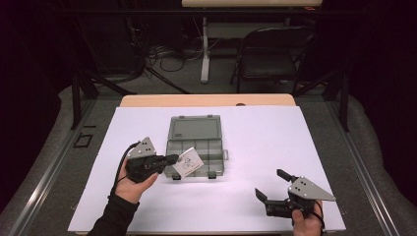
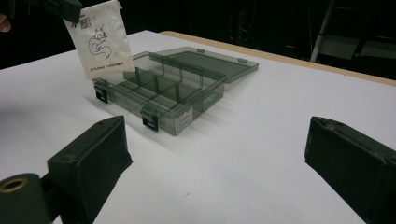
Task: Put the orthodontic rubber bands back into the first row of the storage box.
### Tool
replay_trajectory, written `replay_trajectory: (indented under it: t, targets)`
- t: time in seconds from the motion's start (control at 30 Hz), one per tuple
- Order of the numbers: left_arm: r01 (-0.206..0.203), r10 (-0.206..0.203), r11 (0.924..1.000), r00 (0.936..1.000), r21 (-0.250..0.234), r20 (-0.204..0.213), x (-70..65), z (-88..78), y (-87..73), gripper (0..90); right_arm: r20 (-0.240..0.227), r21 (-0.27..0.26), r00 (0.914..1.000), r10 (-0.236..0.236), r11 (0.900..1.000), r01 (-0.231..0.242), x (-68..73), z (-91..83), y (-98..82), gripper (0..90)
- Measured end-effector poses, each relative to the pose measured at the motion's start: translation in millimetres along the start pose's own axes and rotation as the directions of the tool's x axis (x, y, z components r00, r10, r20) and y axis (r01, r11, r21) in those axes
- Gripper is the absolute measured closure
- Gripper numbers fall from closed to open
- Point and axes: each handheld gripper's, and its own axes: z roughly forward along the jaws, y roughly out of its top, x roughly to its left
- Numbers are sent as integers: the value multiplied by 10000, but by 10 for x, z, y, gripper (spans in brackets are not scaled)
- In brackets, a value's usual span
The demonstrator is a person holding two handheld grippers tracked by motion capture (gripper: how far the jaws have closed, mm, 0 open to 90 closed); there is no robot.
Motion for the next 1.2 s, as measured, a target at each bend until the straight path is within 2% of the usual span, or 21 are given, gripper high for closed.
replay_trajectory:
  t: [0.33,0.57,1.0,1.2]
  targets:
    - [-180,177,9998,9996,-111,-240,220,-11,258,896,26,19,10000,1,10000,-1,-2,2,-1,57]
    - [-247,246,9997,9992,-21,-310,398,64,405,896,43,-112,10000,48,9999,-48,0,15,-7,57]
    - [-150,153,9998,9995,118,-283,632,263,517,896,43,-80,10000,55,10000,-55,-5,15,-8,57]
    - [-51,59,9994,9997,330,-237,728,418,550,896,-5,-68,10000,38,10000,-38,-3,19,-8,57]
